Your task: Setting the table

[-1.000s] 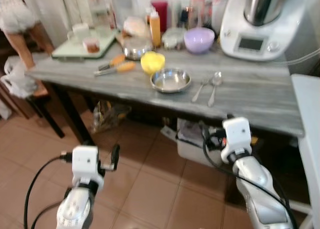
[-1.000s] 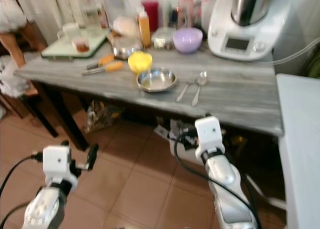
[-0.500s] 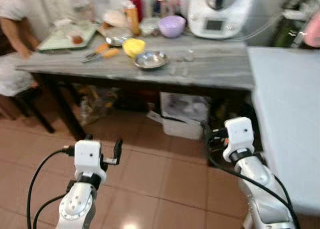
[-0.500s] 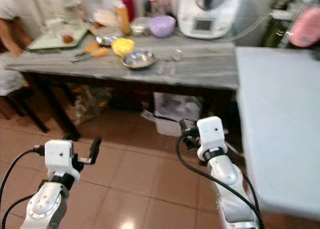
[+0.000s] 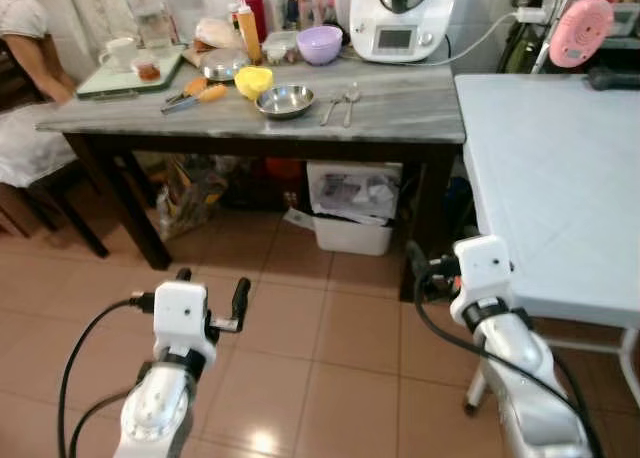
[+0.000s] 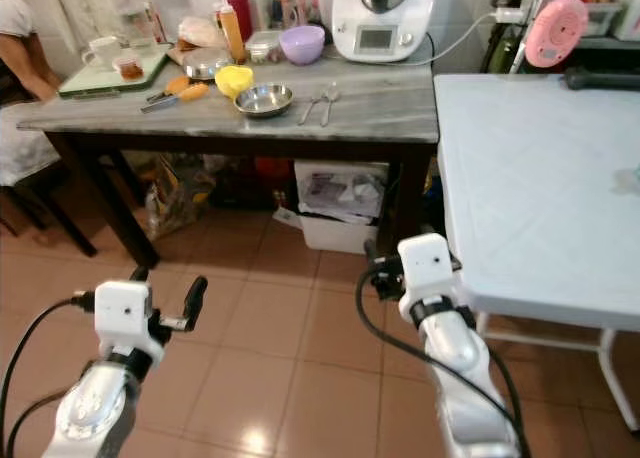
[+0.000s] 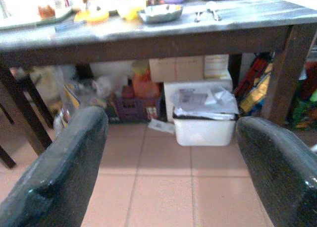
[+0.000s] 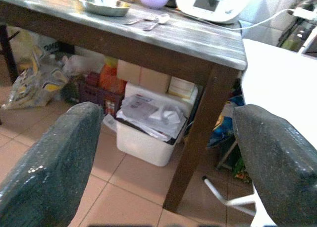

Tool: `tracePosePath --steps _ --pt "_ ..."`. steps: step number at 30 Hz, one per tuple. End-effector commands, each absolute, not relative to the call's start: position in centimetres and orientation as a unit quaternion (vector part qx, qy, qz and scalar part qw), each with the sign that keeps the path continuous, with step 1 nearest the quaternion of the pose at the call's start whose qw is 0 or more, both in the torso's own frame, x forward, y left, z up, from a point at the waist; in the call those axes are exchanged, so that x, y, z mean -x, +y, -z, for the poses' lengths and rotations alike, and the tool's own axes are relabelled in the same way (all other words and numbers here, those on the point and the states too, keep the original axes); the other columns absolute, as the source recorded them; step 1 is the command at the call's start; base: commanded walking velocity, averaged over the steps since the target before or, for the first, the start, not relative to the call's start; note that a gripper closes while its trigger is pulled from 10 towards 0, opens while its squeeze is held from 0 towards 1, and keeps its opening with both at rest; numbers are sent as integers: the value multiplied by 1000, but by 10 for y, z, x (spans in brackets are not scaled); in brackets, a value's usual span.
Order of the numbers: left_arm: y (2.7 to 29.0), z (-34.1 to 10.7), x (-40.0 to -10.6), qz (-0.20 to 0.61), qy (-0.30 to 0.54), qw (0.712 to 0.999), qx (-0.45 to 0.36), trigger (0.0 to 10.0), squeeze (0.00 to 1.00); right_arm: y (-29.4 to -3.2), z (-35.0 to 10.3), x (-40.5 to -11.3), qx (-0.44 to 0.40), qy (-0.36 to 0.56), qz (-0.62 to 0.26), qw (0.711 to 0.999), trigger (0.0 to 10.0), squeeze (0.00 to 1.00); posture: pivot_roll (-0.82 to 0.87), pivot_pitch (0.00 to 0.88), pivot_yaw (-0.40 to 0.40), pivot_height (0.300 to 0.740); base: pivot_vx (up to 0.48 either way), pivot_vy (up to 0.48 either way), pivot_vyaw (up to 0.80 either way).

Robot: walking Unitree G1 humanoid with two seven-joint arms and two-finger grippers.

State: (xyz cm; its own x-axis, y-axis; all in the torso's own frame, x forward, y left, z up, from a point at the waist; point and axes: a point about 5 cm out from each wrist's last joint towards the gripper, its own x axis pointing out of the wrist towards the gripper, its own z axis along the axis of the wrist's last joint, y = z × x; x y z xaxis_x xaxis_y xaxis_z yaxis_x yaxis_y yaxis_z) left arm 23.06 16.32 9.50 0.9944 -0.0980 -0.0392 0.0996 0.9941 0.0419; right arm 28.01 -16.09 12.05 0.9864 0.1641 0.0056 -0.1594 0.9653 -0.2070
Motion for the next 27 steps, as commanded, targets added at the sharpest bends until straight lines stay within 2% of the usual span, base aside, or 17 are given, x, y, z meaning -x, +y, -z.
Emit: tracePosePath --steps 1,6,27 --pt "168 -97 -230 47 19 998 -25 10000 0 -153 -124 -283 100 -17 -90 991 10000 0 -157 66 65 740 0 0 -619" --pt "165 -96 -230 53 21 998 -20 10000 0 -153 -124 -283 100 -17 -93 991 10000 0 -158 64 62 740 0 0 -599" --pt "160 -97 -234 73 15 997 -19 10000 0 -150 -125 -288 102 -23 -98 990 10000 0 -156 42 59 740 0 0 0"
